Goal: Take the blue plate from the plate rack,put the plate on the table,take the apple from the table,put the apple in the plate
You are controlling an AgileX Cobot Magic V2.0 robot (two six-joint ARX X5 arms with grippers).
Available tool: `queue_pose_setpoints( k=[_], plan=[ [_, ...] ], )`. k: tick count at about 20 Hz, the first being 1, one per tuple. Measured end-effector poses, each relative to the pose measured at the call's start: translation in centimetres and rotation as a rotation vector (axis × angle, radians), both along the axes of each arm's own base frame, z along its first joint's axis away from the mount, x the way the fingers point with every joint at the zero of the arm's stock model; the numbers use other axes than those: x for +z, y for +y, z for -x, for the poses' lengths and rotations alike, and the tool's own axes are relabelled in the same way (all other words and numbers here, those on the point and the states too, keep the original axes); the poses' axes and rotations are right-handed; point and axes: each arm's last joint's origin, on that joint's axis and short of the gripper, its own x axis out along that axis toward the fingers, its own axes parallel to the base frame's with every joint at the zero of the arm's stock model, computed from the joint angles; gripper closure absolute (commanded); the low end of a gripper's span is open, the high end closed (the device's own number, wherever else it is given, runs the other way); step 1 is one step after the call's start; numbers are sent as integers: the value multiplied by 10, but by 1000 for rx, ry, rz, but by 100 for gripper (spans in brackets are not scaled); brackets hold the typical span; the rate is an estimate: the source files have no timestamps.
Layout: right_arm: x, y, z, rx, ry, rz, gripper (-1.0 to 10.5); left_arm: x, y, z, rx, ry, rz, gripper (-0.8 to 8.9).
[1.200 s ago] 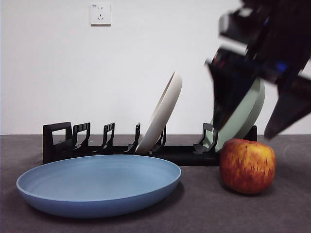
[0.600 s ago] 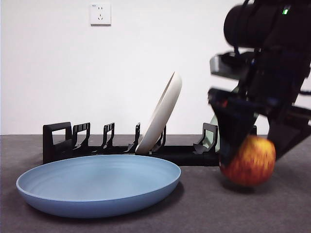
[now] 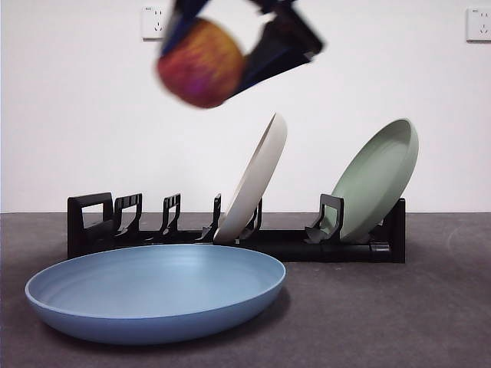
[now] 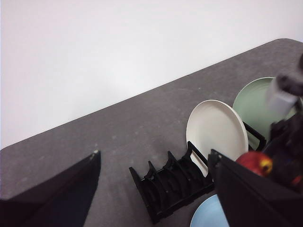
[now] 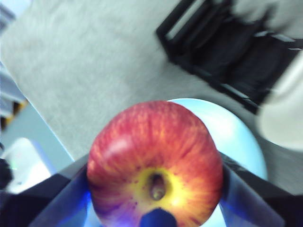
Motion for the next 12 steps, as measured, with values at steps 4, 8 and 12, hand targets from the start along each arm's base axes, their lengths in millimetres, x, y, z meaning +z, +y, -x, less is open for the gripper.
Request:
queue_pose_setpoints(
  k=[4,8,12],
  plan=[
    [-44,37,-7,12,42,137,959,-2,1,0,1,11,-21,436],
    [-92,50,-15,-6,106,283,956,-4,1,1,1,25,-45,436],
    [-118,55,-19,-4,151,341,935,-4,2,1,1,26,-47,436]
  ],
)
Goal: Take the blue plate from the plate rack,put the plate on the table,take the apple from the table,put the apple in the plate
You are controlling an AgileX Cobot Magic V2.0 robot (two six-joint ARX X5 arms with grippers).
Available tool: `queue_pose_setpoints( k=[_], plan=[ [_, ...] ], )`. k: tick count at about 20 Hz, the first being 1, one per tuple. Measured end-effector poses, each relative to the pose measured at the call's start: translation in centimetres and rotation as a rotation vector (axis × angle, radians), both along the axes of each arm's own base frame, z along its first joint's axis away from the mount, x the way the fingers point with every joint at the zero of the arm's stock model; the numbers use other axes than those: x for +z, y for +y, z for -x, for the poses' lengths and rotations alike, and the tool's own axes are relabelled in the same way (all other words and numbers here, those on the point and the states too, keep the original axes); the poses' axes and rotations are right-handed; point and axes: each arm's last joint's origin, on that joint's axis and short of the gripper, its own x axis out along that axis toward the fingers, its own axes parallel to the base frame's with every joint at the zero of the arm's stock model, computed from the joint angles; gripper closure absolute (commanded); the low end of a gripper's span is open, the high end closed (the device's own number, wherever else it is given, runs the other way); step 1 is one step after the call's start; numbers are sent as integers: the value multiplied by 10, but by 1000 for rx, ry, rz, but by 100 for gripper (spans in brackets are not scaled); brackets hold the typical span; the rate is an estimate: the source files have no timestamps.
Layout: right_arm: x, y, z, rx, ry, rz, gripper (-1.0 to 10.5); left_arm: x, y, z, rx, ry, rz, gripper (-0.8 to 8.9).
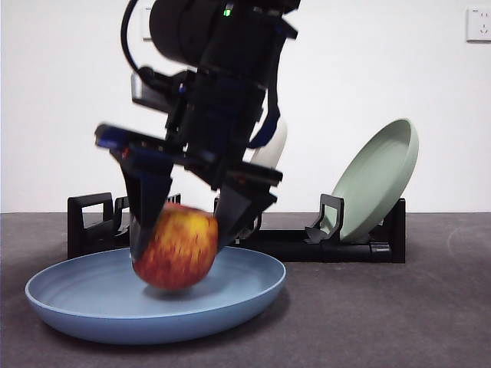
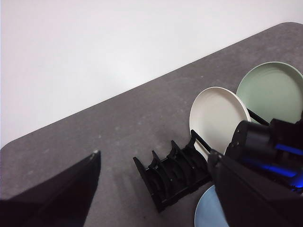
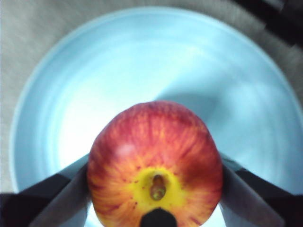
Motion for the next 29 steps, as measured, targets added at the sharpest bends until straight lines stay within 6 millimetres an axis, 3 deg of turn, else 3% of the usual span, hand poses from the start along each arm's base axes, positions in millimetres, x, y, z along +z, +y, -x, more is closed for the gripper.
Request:
queue_pose_setpoints(
  k=[1,3,5,16,18,20,24,25,26,27,28,29],
  plan=[
    [-2,0,0,1,8,10,891,0,0,0,0,2,-3,436],
    [-2,-1,1,1,14,17,627,-2,1,0,0,10,-18,436],
    [-2,-1,1,1,20,24,455,-2,1,0,0,11,-20,436],
    [1,-5,0,-7,24,30,435,-8,4,2,20,63,-33,436],
    [23,-14,2,-17,2,2,442,-8,3,2,22,68,-23,436],
    [65,-32,10,-25,-60,-69,442,-9,-1,0,-7,92,-4,437],
    [146,-87,37,-41,-195,-191,453,-7,-28,-11,-133,118,43,442],
    [161,-100,44,-48,-233,-222,507,-6,-35,-15,-139,107,36,461],
    [178,-116,52,-58,-281,-262,641,-6,-44,-20,-147,94,26,564],
    [193,-132,62,-64,-332,-300,809,-7,-54,-26,-158,84,6,753],
    [205,-144,71,-67,-375,-332,938,-8,-60,-29,-171,77,-17,831],
    [217,-157,81,-71,-422,-365,955,-8,-65,-32,-183,64,-39,820]
  ],
)
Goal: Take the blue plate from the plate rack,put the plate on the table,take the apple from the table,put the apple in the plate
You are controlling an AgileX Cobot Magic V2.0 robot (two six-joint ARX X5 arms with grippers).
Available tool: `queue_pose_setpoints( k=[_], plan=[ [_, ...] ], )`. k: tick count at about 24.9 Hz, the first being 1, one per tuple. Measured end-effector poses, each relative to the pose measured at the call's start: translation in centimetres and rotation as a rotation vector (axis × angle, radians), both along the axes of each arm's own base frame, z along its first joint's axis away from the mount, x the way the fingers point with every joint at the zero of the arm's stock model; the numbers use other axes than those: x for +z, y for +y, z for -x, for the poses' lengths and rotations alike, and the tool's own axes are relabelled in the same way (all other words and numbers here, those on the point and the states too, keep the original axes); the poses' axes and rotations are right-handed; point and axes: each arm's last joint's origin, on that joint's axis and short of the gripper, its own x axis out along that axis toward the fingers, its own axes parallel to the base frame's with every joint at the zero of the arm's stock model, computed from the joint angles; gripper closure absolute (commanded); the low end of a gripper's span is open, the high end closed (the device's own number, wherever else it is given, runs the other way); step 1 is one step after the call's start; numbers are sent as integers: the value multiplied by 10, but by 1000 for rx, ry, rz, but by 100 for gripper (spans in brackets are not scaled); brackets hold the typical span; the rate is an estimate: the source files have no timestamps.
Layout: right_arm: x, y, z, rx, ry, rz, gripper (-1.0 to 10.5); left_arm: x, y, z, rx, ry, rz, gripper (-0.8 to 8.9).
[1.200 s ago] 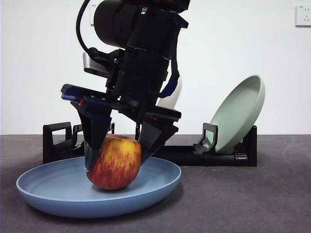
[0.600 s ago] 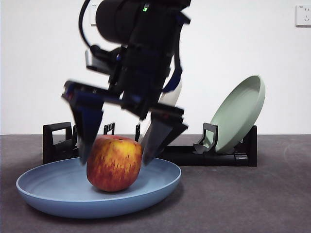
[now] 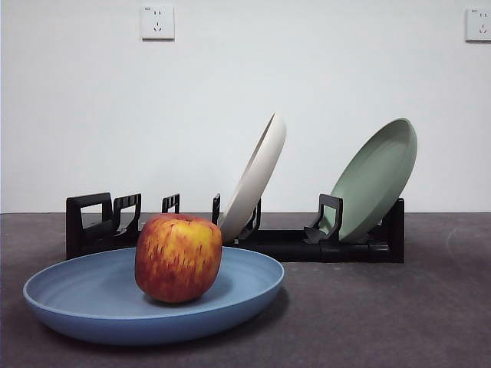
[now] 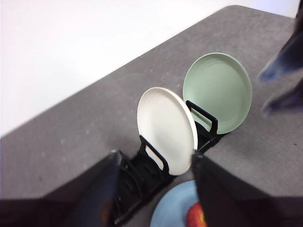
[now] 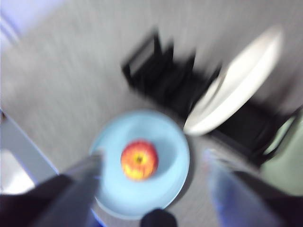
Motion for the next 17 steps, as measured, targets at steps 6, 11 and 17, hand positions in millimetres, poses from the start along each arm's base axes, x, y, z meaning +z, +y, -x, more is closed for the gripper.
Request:
queue_pose_setpoints(
  k=[6,11,17],
  plan=[
    [30,-51,43,-100,-174,-38,956,-5,-2,-15,31,-8,-99,821],
    [19,-71,65,-119,-208,-45,957,-21,11,-20,56,22,-103,821],
    [-23,-80,73,-182,-231,-69,957,-56,29,-11,86,-8,-5,821]
  ],
)
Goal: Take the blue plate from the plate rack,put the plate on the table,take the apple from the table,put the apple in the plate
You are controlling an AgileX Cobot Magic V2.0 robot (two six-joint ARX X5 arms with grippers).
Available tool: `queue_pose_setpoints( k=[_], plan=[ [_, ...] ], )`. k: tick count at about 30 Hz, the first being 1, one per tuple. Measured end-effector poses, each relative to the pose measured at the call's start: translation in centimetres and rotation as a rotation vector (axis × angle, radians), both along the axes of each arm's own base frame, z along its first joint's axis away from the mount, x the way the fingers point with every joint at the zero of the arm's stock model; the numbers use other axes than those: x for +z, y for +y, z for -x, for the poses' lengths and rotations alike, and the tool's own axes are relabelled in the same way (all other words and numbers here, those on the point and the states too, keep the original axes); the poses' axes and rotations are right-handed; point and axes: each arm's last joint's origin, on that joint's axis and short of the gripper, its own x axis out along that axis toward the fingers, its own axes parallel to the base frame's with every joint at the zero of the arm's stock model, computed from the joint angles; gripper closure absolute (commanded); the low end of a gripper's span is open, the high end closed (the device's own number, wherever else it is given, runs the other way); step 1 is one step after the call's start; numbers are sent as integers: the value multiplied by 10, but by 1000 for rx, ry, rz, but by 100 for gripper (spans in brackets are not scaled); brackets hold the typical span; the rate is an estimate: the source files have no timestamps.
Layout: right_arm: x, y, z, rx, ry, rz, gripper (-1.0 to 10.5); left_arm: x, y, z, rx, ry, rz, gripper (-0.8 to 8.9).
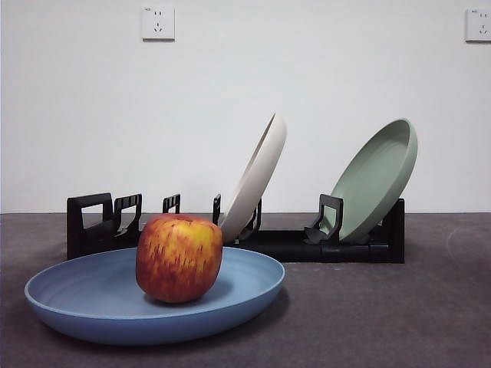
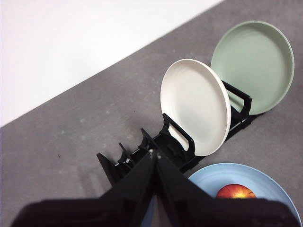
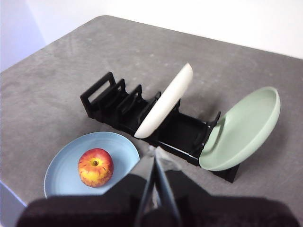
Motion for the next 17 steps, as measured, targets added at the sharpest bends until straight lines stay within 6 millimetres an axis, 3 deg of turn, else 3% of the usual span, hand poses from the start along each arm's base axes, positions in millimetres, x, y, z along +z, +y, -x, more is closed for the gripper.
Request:
queue_pose_setpoints(
  k=[8,17],
  plan=[
    [-67,-4,5,-12,5,-32,956,-69,25,18,44,28,98,821],
    [-76,-2,3,-22,61,-11,946,-68,27,21,77,50,175,817]
  ],
)
